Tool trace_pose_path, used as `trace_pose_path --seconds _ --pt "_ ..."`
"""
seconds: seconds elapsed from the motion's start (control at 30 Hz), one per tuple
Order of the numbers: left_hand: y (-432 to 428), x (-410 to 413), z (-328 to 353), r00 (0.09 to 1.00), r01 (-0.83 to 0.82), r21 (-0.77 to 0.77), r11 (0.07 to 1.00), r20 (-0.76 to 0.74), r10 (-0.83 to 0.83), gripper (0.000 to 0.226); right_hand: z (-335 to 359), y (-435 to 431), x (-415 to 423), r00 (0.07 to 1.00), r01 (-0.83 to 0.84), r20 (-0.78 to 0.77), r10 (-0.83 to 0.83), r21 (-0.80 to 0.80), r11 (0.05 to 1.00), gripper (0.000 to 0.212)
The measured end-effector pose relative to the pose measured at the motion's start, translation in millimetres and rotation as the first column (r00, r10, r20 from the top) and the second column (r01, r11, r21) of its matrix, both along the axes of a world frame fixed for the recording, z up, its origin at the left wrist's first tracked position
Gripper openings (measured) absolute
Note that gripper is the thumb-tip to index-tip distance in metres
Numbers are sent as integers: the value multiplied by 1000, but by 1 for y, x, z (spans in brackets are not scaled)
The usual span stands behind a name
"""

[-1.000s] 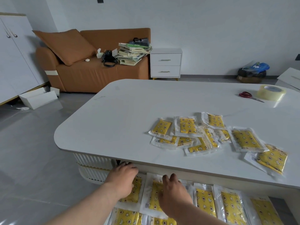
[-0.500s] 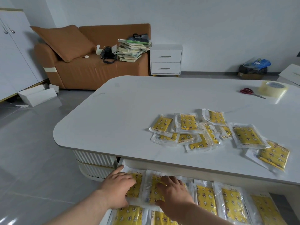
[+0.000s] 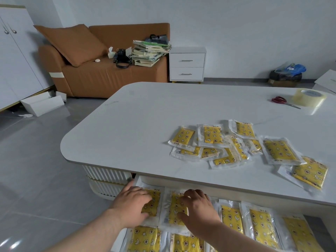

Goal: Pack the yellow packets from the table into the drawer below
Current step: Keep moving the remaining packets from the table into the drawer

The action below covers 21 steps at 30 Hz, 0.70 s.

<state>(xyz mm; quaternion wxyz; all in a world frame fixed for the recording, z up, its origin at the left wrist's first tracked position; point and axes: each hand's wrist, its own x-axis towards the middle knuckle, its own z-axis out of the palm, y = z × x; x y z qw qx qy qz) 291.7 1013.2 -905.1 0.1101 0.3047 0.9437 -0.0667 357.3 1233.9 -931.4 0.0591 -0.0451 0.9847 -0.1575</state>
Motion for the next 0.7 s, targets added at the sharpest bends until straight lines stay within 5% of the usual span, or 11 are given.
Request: trace_pose_path --seconds 0.53,0.7 --pt "3 -3 -1 997 -33 -30 999 62 35 46 4 -10 -5 993 46 104 -47 8 999 42" --pt "15 -2 23 995 -46 -7 999 85 47 17 26 -11 -6 987 61 156 -30 -195 979 27"
